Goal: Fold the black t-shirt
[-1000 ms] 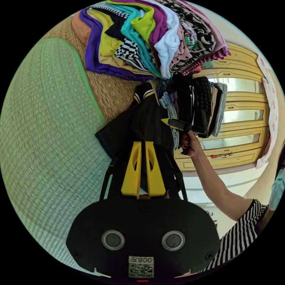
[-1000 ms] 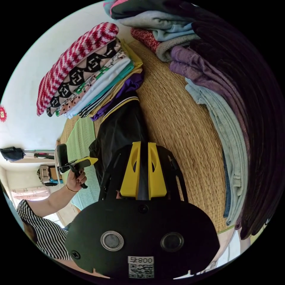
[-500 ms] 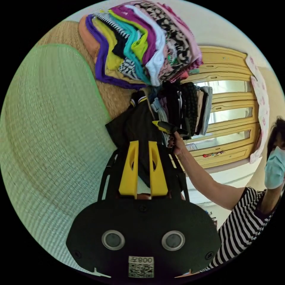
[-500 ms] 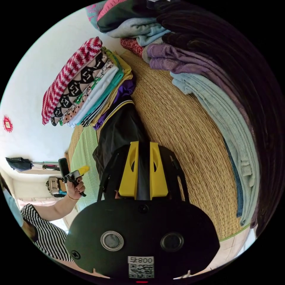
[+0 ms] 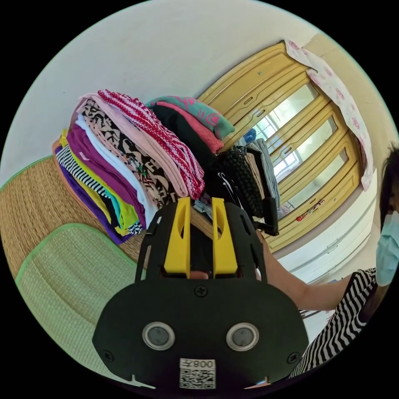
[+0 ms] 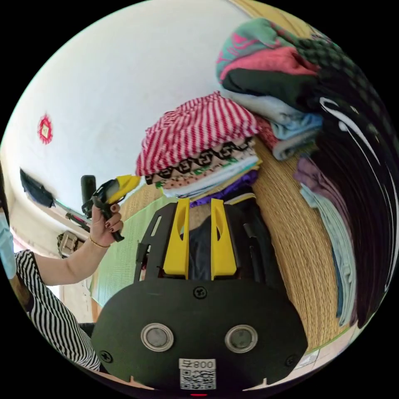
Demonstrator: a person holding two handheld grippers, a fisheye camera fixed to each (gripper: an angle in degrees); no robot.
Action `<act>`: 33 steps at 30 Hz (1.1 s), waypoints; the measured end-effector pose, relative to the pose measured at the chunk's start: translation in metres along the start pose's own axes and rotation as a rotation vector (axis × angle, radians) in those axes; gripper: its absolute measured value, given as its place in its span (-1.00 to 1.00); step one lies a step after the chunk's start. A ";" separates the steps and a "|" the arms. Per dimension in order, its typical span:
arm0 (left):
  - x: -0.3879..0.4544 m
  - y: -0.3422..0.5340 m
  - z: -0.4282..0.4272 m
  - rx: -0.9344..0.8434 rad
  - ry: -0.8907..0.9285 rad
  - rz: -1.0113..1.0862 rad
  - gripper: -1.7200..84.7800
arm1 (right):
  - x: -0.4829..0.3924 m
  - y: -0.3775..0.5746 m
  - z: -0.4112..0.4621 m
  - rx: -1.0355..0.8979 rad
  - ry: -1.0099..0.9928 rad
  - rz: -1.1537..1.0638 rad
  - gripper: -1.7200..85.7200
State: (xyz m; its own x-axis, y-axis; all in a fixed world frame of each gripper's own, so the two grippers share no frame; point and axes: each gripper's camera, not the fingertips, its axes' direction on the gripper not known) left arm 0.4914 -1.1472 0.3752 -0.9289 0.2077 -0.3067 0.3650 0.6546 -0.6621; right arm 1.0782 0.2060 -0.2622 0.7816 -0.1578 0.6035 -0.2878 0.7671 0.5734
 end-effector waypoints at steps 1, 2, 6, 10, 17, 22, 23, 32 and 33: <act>0.003 -0.003 0.002 0.000 -0.003 -0.020 -0.83 | -0.016 -0.001 0.003 0.006 -0.004 -0.035 -0.77; 0.006 -0.004 0.002 0.009 -0.010 -0.043 -0.87 | -0.029 0.000 0.006 0.009 -0.003 -0.066 -0.77; 0.012 -0.007 -0.002 0.031 0.050 -0.089 -0.92 | -0.048 0.011 0.019 -0.012 -0.014 -0.087 -0.77; 0.030 -0.012 -0.011 0.031 0.051 -0.077 -0.94 | -0.053 0.033 0.025 0.011 -0.076 -0.072 -0.77; 0.070 -0.018 -0.035 0.037 0.102 -0.043 -0.95 | -0.077 0.053 0.026 0.075 -0.133 -0.100 -0.74; 0.097 -0.015 -0.058 0.059 0.168 -0.041 -0.96 | -0.105 0.058 0.026 0.132 -0.137 -0.144 -0.71; 0.105 -0.015 -0.063 0.060 0.183 -0.035 -0.96 | -0.114 0.059 0.027 0.145 -0.126 -0.162 -0.70; 0.182 0.005 -0.090 -0.014 0.194 0.023 -0.96 | -0.170 0.022 0.084 0.115 0.055 -0.214 -0.65; 0.187 0.008 -0.092 -0.019 0.191 0.024 -0.96 | -0.173 0.019 0.091 0.098 0.061 -0.223 -0.65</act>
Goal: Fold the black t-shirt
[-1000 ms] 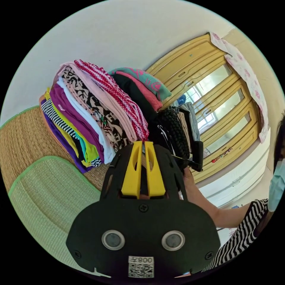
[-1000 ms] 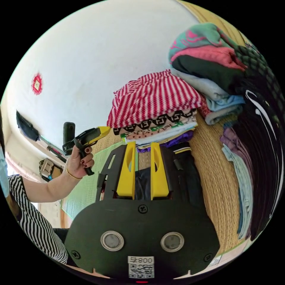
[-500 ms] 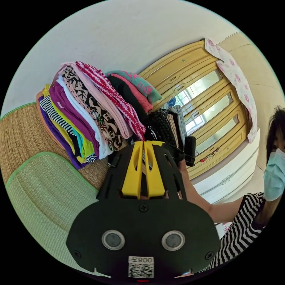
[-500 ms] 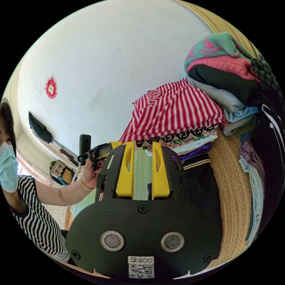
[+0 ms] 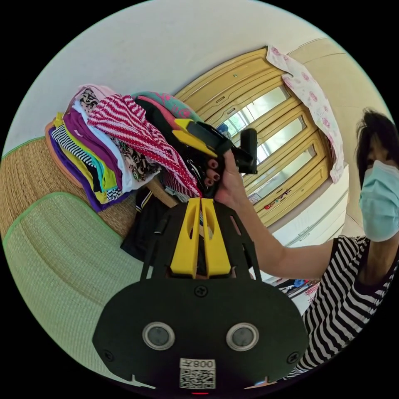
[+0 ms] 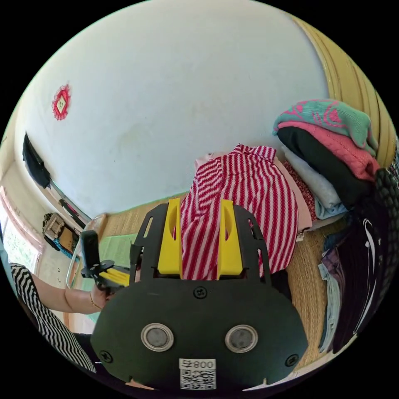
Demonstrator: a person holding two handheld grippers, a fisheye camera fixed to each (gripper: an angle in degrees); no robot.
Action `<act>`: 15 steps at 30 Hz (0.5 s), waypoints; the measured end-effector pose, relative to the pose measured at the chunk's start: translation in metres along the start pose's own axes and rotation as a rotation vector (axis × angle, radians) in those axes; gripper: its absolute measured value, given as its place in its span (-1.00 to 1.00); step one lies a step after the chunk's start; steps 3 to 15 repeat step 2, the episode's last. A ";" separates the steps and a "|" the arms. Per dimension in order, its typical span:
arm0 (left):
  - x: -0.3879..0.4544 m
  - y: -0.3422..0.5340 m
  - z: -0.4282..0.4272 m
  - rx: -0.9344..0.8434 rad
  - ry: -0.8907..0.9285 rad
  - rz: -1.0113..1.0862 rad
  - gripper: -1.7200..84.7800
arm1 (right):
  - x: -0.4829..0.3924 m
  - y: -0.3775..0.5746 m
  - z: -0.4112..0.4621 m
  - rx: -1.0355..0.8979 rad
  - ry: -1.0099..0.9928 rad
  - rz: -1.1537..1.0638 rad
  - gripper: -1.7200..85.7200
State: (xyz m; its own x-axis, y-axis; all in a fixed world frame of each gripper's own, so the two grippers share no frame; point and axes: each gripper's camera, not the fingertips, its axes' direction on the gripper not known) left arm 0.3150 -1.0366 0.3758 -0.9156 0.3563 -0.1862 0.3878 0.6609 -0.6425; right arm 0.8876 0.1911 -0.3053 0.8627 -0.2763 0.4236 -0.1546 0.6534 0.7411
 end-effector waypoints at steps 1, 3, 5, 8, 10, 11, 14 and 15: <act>0.009 0.004 0.000 -0.013 -0.003 0.000 -0.96 | -0.005 -0.004 0.016 -0.034 0.022 -0.008 -0.65; 0.018 0.008 0.000 -0.025 -0.002 -0.006 -0.96 | -0.010 -0.006 0.032 -0.069 0.051 -0.017 -0.65; 0.018 0.008 0.000 -0.025 -0.002 -0.006 -0.96 | -0.010 -0.006 0.032 -0.069 0.051 -0.017 -0.65; 0.018 0.008 0.000 -0.025 -0.002 -0.006 -0.96 | -0.010 -0.006 0.032 -0.069 0.051 -0.017 -0.65; 0.018 0.008 0.000 -0.025 -0.002 -0.006 -0.96 | -0.010 -0.006 0.032 -0.069 0.051 -0.017 -0.65; 0.018 0.008 0.000 -0.025 -0.002 -0.006 -0.96 | -0.010 -0.006 0.032 -0.069 0.051 -0.017 -0.65; 0.018 0.008 0.000 -0.025 -0.002 -0.006 -0.96 | -0.010 -0.006 0.032 -0.069 0.051 -0.017 -0.65; 0.018 0.008 0.000 -0.025 -0.002 -0.006 -0.96 | -0.010 -0.006 0.032 -0.069 0.051 -0.017 -0.65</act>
